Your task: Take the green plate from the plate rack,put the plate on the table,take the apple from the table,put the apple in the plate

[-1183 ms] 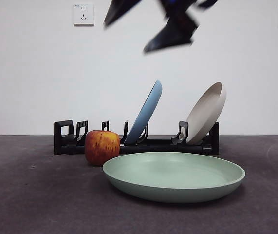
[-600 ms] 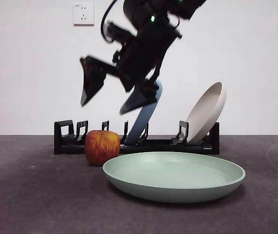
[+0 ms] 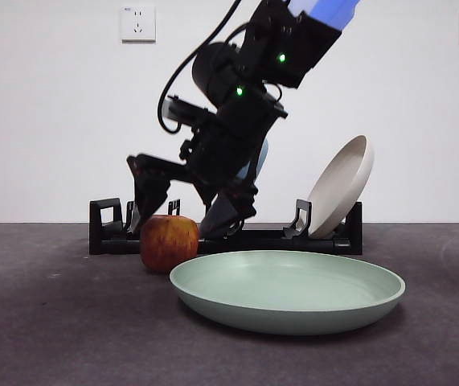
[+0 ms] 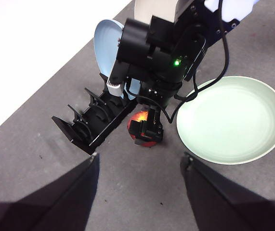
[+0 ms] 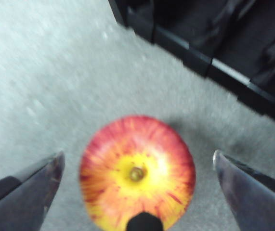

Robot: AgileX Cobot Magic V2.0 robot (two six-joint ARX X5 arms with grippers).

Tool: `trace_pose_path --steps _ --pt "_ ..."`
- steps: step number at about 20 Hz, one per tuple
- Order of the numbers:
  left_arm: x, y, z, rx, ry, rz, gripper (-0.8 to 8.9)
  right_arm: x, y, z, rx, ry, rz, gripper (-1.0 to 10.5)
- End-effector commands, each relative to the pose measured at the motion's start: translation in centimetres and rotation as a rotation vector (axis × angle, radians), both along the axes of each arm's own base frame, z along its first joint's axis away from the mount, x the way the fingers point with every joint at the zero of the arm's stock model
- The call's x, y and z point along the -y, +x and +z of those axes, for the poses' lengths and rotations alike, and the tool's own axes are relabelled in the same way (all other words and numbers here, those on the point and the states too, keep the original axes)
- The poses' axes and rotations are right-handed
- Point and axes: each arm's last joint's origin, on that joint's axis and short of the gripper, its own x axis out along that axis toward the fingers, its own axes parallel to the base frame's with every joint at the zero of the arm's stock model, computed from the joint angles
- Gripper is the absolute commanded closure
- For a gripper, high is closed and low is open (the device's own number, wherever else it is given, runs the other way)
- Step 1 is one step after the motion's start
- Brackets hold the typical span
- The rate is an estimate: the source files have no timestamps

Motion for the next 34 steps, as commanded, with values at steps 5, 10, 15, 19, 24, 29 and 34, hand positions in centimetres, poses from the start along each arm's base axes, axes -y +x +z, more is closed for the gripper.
trace_pose_path --steps 5,10,15,19,24,29,34 --pt "0.0 -0.1 -0.1 -0.006 -0.006 0.005 5.31 -0.5 0.4 -1.4 0.006 0.004 -0.007 2.7" --pt "0.0 -0.1 -0.1 -0.006 -0.006 0.005 5.31 -0.4 0.4 -1.6 -0.009 -0.006 -0.007 4.2" --pt "0.0 -0.1 -0.1 -0.006 -0.006 0.005 5.30 -0.4 0.3 -1.6 -0.013 -0.003 -0.003 6.6" --pt "0.0 -0.1 -0.1 -0.006 -0.006 0.005 5.31 -0.4 0.3 -1.6 -0.013 -0.001 0.002 9.7" --pt "0.0 0.0 -0.1 -0.006 -0.007 0.005 5.31 -0.2 -0.1 1.5 0.056 0.032 0.010 9.6" --pt "0.0 0.0 -0.1 -0.013 -0.022 0.013 5.31 1.6 -2.3 8.1 0.130 0.030 0.013 9.6" --pt "0.0 -0.1 -0.1 -0.018 -0.028 0.014 5.31 5.4 -4.7 11.1 0.068 -0.145 0.036 9.6"
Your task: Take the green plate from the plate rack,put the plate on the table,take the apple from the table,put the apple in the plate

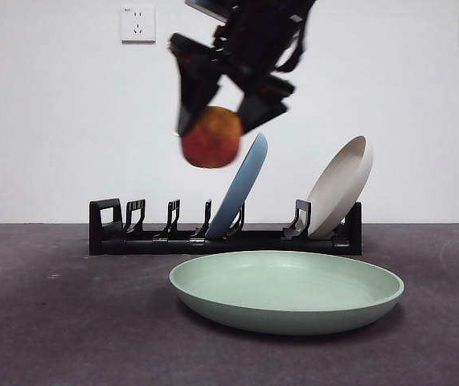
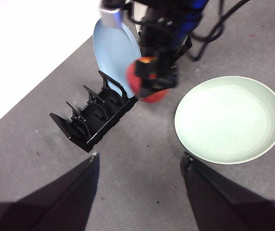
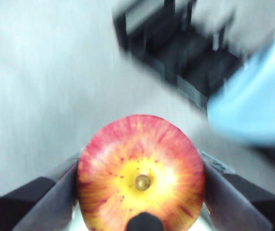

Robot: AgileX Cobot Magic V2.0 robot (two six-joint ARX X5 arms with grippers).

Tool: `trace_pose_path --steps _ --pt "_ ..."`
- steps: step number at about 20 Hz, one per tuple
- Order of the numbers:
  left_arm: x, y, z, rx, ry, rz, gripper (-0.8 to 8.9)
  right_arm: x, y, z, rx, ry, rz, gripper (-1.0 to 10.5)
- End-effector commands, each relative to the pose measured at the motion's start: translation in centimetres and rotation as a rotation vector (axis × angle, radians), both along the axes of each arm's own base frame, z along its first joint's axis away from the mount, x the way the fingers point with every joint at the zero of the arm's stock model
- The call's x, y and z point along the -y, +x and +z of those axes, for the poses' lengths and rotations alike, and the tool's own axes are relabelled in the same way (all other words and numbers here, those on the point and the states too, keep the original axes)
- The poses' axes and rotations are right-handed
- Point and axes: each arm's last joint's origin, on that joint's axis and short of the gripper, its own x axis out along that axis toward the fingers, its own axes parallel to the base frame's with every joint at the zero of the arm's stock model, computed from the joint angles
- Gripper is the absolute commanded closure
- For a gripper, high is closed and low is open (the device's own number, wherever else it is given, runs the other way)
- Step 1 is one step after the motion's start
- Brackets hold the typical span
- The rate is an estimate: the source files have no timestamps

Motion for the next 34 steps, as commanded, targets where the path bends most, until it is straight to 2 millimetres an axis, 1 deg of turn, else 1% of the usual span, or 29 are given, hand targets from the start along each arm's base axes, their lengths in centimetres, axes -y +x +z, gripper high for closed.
trace_pose_path --steps 1,4,6,9,11,17,20,23,26,27,30,31,34 --pt "0.0 0.0 -0.1 -0.004 -0.014 0.003 5.31 1.3 -0.5 0.0 -0.046 -0.067 0.014 9.6" --pt "0.0 0.0 -0.1 -0.005 -0.013 0.003 5.31 2.3 -1.2 -0.5 -0.078 -0.092 0.005 9.6" --pt "0.0 0.0 -0.1 -0.005 -0.014 0.003 5.31 2.7 -1.7 -2.0 -0.115 -0.117 0.006 9.6" --pt "0.0 0.0 -0.1 -0.007 -0.020 0.007 5.31 3.0 -2.3 -5.0 -0.150 -0.133 -0.003 9.6" --pt "0.0 0.0 -0.1 -0.007 -0.020 0.007 5.31 3.2 -2.7 -6.6 -0.163 -0.132 -0.013 9.6" --pt "0.0 0.0 -0.1 -0.006 -0.020 0.009 5.31 3.8 -3.6 -9.8 -0.177 -0.136 -0.018 9.6" --pt "0.0 0.0 -0.1 -0.006 -0.020 0.009 5.31 4.1 -4.1 -10.9 -0.193 -0.144 -0.020 9.6" --pt "0.0 0.0 -0.1 -0.007 -0.023 0.011 5.31 4.1 -4.3 -11.4 -0.192 -0.134 -0.028 9.6" --pt "0.0 0.0 -0.1 -0.009 -0.027 0.013 5.31 4.4 -4.6 -11.8 -0.231 -0.158 -0.037 9.6" --pt "0.0 0.0 -0.1 -0.009 -0.028 0.013 5.31 4.5 -4.7 -11.8 -0.244 -0.160 -0.046 9.0" --pt "0.0 0.0 -0.1 -0.010 -0.029 0.013 5.31 4.6 -4.7 -11.8 -0.254 -0.152 -0.068 4.6" --pt "0.0 0.0 -0.1 -0.010 -0.029 0.013 5.31 4.6 -4.7 -11.7 -0.254 -0.147 -0.074 3.9" --pt "0.0 0.0 -0.1 -0.010 -0.029 0.013 5.31 4.6 -4.7 -11.2 -0.240 -0.135 -0.075 3.8"
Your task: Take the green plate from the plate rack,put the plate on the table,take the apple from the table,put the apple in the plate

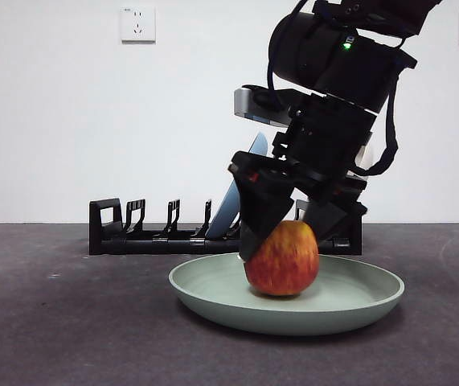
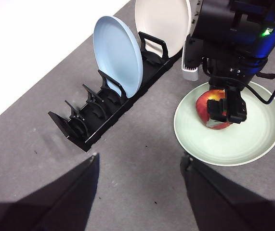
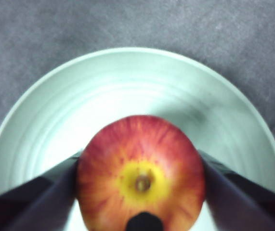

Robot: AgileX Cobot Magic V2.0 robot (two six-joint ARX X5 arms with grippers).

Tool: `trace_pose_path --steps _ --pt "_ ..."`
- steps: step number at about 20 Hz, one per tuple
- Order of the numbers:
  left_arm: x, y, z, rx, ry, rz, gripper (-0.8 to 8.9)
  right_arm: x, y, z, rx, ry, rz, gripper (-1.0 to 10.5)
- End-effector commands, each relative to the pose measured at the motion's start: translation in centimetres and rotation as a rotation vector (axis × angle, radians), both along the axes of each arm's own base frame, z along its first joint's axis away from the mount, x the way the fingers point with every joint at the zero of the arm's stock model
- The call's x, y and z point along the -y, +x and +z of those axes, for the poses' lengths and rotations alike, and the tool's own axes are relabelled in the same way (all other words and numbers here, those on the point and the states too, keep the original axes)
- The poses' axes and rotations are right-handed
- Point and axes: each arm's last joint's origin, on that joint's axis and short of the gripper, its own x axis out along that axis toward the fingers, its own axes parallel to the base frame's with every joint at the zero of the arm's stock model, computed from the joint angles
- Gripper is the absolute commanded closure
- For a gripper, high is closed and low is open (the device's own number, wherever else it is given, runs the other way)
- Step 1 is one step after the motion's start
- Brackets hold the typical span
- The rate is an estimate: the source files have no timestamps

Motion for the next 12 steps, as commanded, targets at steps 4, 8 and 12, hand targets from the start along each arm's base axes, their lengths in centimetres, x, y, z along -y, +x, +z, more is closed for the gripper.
trace_pose_path --steps 4,8,12 --pt "0.0 0.0 -0.1 -0.002 -0.013 0.006 5.31 0.5 -0.7 0.8 0.007 0.010 -0.016 3.8" --pt "0.0 0.0 0.0 -0.003 -0.014 0.005 5.31 1.3 -1.8 4.4 0.097 0.073 -0.019 3.8" --pt "0.0 0.0 -0.1 -0.004 -0.014 0.003 5.31 3.3 -4.5 8.8 0.160 0.124 -0.017 3.8"
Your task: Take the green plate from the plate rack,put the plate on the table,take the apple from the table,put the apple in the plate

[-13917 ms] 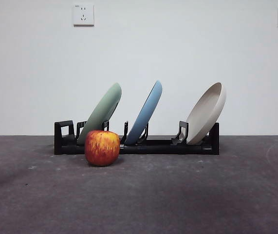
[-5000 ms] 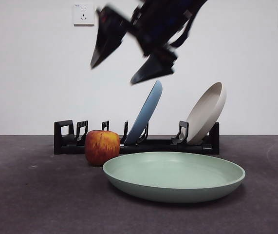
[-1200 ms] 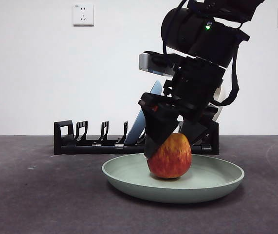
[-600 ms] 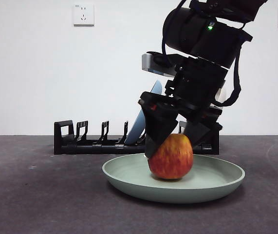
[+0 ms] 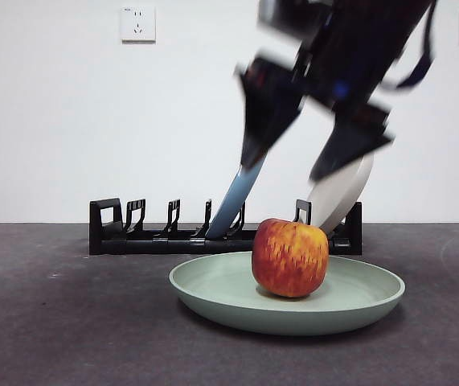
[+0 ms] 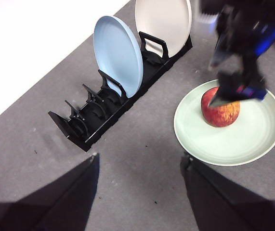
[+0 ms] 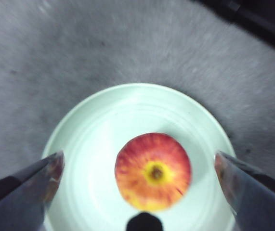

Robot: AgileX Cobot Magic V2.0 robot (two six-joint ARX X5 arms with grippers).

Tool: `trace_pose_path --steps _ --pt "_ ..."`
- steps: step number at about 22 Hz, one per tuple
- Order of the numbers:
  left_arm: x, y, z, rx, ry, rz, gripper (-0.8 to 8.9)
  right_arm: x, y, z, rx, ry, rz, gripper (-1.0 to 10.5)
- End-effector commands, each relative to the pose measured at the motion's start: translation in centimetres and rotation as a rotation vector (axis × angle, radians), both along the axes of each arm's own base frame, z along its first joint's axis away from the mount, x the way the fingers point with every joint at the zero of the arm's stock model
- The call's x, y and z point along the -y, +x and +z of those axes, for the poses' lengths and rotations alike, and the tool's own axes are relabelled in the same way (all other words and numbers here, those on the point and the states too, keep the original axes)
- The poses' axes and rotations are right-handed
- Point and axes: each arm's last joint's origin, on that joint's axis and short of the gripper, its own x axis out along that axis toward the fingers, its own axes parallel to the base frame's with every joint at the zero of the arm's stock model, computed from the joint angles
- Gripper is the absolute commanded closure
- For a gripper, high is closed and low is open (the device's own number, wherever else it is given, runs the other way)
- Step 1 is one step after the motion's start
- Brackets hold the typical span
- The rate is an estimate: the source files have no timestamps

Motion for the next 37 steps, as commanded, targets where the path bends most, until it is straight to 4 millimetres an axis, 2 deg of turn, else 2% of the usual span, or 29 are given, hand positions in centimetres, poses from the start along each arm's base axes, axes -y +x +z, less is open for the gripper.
trace_pose_path --steps 1,6,12,16,20,23,25,26,27,30,37 --pt "0.0 0.0 -0.1 -0.005 -0.014 0.001 5.31 1.5 -2.1 2.3 0.018 0.022 -0.003 3.8" --pt "0.2 -0.1 -0.1 -0.036 -0.027 -0.042 5.31 4.5 -6.3 4.9 -0.037 -0.004 0.008 3.8" --pt "0.4 -0.4 -0.2 -0.106 -0.055 -0.140 5.31 7.1 -10.5 5.8 -0.233 0.006 0.091 3.8" --pt "0.6 -0.5 -0.3 -0.157 -0.076 -0.210 5.31 8.1 -12.1 6.1 -0.298 0.016 0.117 3.8" --pt "0.7 -0.6 -0.3 -0.185 -0.089 -0.246 5.31 8.6 -12.8 6.5 -0.270 0.032 0.119 3.9" --pt "0.7 -0.6 -0.3 -0.185 -0.089 -0.246 5.37 8.7 -12.9 6.8 -0.242 0.050 0.121 4.9" --pt "0.7 -0.7 -0.3 -0.186 -0.088 -0.246 6.13 8.8 -13.0 6.9 -0.239 0.054 0.119 6.0" --pt "0.6 -0.7 -0.3 -0.188 -0.087 -0.245 6.97 8.8 -13.0 6.9 -0.239 0.054 0.119 6.6" --pt "0.6 -0.7 -0.4 -0.191 -0.085 -0.244 8.27 8.8 -13.0 6.9 -0.239 0.054 0.119 7.6" --pt "0.6 -0.7 -0.5 -0.198 -0.078 -0.243 8.22 8.8 -13.0 6.9 -0.239 0.054 0.119 9.7" --pt "0.5 -0.7 -0.5 -0.197 -0.069 -0.239 8.21 8.7 -13.0 6.9 -0.233 0.057 0.120 9.5"
